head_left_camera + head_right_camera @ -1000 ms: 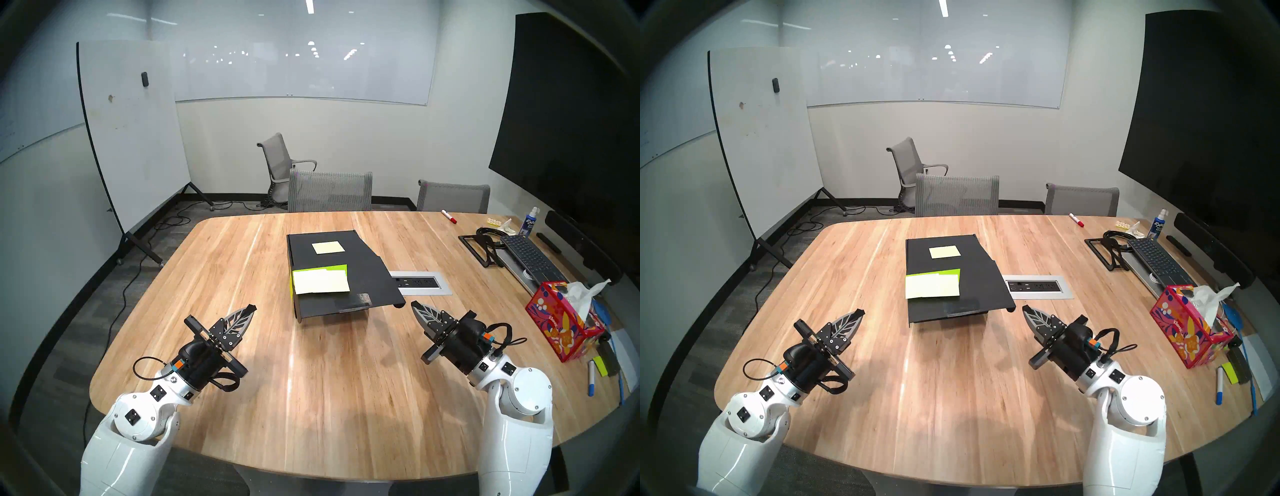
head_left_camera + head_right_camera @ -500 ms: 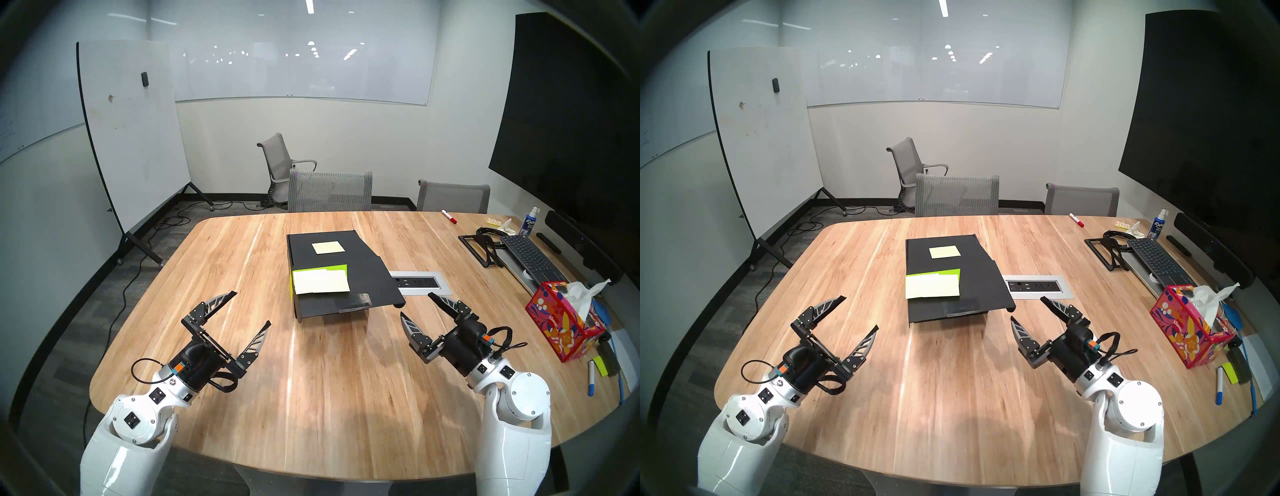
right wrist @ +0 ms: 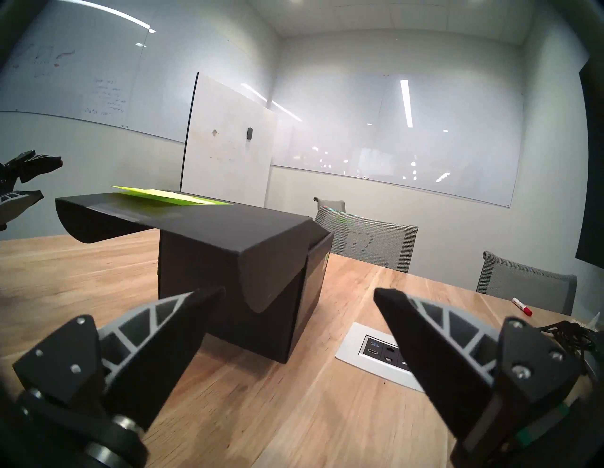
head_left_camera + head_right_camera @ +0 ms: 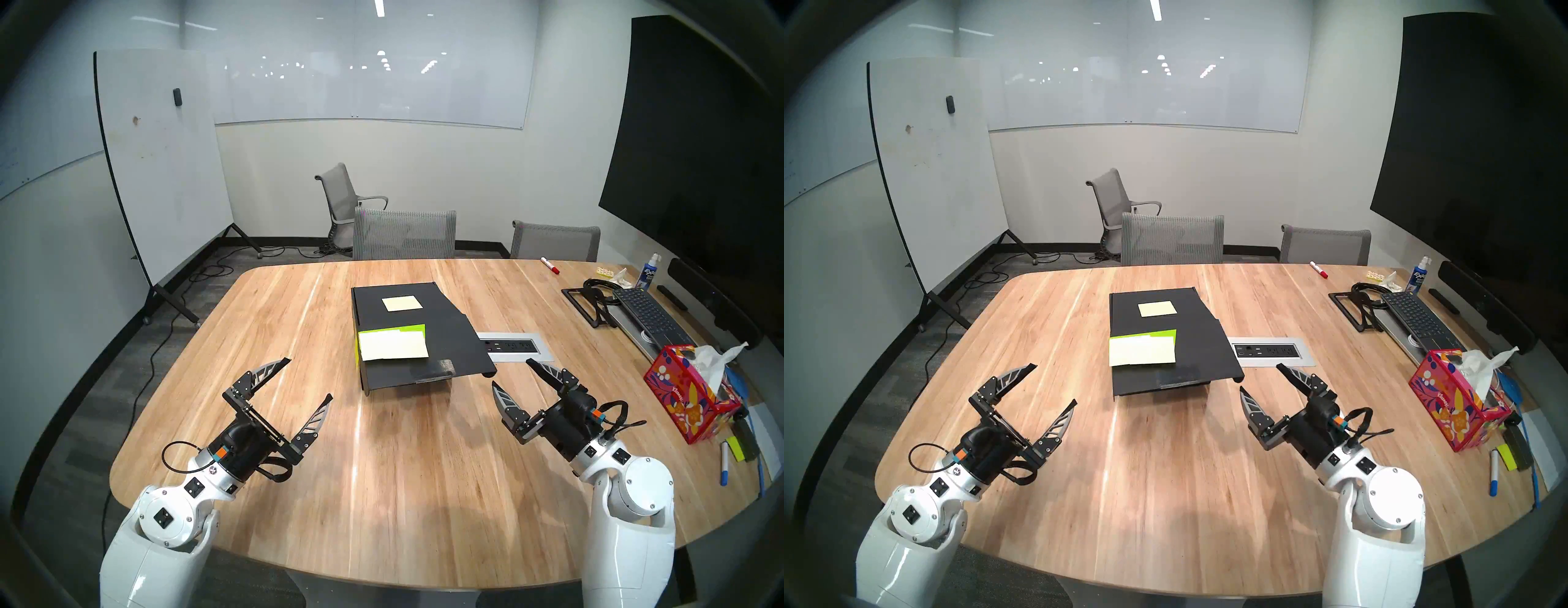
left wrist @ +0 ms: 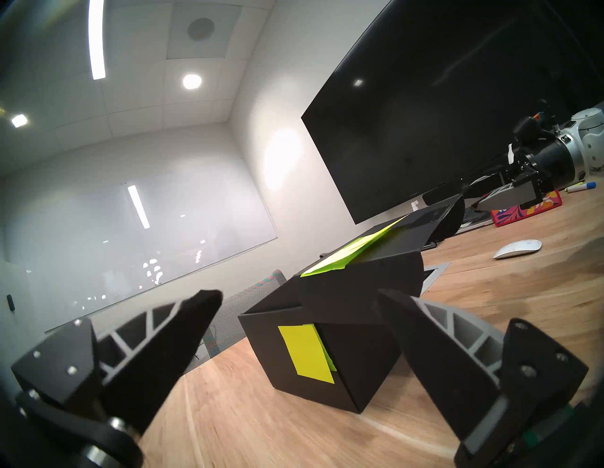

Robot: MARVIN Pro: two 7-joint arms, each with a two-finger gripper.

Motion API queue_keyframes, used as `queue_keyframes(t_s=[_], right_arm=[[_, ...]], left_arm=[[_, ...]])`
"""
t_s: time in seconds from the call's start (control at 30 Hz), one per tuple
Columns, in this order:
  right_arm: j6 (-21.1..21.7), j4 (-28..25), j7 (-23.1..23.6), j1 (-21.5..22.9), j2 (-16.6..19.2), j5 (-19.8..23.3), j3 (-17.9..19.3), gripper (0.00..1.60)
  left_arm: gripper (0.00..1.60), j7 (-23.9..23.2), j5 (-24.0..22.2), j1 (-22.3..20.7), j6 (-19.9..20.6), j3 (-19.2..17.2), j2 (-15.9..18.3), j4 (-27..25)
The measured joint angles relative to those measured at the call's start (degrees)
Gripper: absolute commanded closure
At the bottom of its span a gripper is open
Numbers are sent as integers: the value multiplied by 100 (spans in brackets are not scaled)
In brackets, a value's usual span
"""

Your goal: Open the box and place the mouse inside

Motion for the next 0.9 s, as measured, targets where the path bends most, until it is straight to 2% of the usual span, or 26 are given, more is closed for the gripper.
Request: queue_keyframes(t_s=[0.9], right_arm=[[-13,-6,-14,1,-6,-3,-4,0]], left_arm=[[0,2,-43,-13,0,-10,-27,-4]])
